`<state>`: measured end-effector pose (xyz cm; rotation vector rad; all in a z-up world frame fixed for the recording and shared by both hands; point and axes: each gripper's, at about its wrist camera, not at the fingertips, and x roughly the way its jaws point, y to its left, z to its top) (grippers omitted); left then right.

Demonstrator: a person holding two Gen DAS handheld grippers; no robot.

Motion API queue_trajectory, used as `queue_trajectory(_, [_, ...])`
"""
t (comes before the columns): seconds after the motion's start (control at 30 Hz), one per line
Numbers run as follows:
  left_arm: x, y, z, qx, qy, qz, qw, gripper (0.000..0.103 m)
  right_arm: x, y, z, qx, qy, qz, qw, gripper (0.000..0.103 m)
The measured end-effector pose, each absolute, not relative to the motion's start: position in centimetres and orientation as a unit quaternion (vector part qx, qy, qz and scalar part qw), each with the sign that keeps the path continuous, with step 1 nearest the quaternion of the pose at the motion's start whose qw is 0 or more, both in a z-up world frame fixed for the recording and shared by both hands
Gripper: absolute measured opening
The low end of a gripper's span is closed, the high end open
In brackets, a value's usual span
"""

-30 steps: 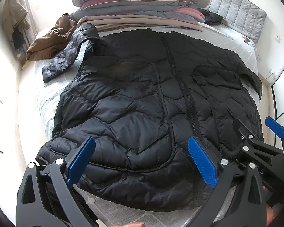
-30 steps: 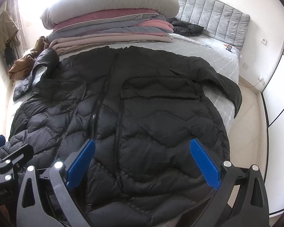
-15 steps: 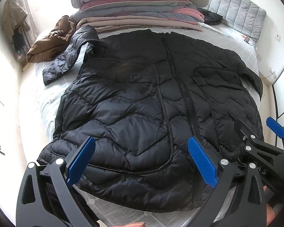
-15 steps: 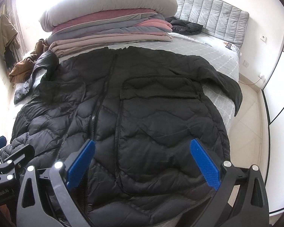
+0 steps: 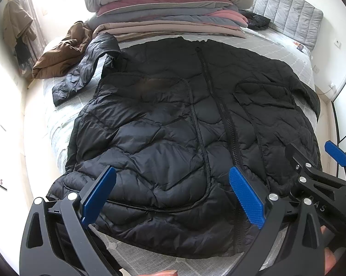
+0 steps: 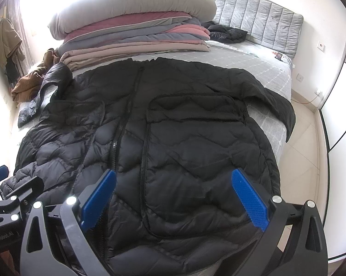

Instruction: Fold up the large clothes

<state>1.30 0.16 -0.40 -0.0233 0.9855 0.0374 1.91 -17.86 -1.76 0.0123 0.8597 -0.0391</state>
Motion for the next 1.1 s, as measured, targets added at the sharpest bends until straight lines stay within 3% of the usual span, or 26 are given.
queue_trajectory(1.1, [1.34, -0.36, -0.53, -0.011, 0.473, 0.016, 0.881, 0.095, 1.73, -18.25, -1.0, 0.007, 0.397, -0.024, 0.917, 0.097])
